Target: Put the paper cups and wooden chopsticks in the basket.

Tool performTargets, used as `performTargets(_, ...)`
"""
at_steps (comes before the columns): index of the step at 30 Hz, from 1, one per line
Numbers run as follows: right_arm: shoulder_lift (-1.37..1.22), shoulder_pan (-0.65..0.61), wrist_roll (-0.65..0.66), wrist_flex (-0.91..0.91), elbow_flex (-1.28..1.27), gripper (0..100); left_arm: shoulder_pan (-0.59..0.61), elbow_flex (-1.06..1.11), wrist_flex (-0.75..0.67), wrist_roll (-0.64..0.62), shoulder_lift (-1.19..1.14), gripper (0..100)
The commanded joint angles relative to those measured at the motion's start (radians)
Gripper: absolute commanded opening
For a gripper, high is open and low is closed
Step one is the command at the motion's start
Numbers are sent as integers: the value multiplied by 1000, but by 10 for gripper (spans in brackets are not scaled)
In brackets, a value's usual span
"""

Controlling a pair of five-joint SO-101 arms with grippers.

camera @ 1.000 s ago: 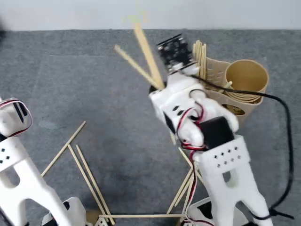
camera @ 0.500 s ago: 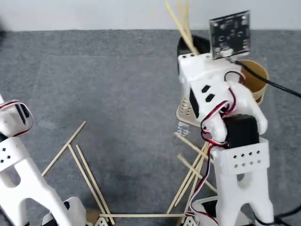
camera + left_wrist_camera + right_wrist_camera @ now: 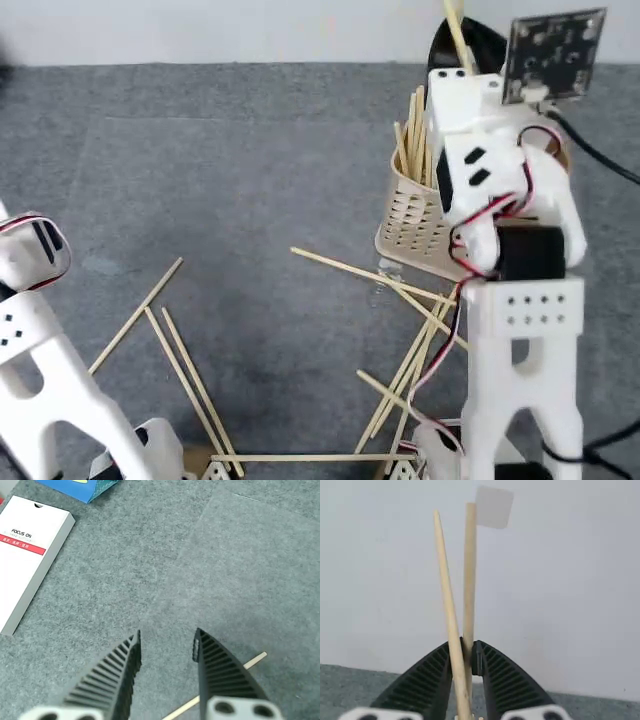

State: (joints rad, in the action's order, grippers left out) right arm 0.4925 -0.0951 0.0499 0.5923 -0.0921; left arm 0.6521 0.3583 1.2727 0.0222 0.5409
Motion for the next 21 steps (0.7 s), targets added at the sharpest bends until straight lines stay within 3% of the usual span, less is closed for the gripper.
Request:
performTargets(1,-2,13,-34,-10,2,7,-2,-5,-25,6,15,167)
performTargets(6,16,12,-34,-19,-160,12,-2,-5,-25,6,15,167)
performTargets(11,18,13,-37,-13,-313,112,2,-5,-25,6,15,167)
performTargets(21,114,7,-31,36,-292,128,3,-5,-20,6,15,167)
